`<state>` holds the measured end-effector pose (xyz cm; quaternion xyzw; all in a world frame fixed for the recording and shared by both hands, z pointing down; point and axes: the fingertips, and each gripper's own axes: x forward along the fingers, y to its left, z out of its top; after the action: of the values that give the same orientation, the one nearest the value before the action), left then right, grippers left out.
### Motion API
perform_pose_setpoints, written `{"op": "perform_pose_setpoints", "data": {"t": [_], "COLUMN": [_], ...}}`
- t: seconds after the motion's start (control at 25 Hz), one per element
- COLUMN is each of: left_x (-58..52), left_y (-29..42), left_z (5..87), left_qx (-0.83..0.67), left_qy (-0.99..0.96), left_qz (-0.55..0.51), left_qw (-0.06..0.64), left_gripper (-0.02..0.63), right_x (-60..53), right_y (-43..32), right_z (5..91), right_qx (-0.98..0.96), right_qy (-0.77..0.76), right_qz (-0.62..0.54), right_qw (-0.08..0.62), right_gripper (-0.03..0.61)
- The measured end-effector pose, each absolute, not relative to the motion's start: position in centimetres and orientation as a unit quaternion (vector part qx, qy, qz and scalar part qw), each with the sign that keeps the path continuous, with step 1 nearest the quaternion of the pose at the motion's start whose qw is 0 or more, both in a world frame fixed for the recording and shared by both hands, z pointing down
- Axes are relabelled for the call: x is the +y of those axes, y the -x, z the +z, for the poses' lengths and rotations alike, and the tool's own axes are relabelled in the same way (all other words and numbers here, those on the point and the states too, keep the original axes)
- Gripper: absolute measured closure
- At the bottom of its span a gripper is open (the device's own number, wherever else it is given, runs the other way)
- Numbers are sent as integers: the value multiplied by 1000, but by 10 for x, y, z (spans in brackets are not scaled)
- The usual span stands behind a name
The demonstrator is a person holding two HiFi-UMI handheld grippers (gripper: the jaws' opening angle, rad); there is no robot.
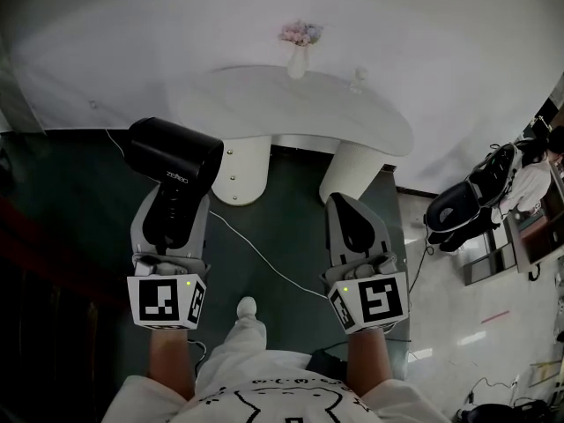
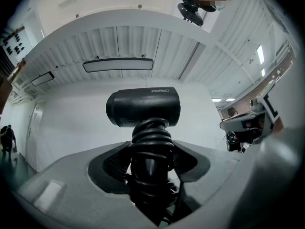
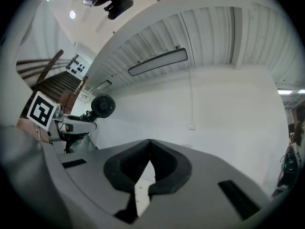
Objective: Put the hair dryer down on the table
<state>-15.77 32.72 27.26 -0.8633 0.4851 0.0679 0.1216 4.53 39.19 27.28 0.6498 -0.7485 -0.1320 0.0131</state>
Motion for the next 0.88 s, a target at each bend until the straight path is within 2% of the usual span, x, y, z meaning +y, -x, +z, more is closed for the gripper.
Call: {"op": "perform_pose_setpoints", "data": {"t": [0.56,0.88], "left_x": [149,91], "left_y": [168,171], "left_z": [286,305], "left_qx": [512,514], "left_qy": [853,853], "left_qz": [68,66], "left_qw": [82,71], "left_gripper": [354,354], "right_x": [210,156], "right_y": [-49,-49], "right_z": [274,293], "right_qx": [-760,-761], "right_qy": [-639,-639], "right_qz": [-111,-107], "right_qw": [29,38], "right_gripper": [577,577]}}
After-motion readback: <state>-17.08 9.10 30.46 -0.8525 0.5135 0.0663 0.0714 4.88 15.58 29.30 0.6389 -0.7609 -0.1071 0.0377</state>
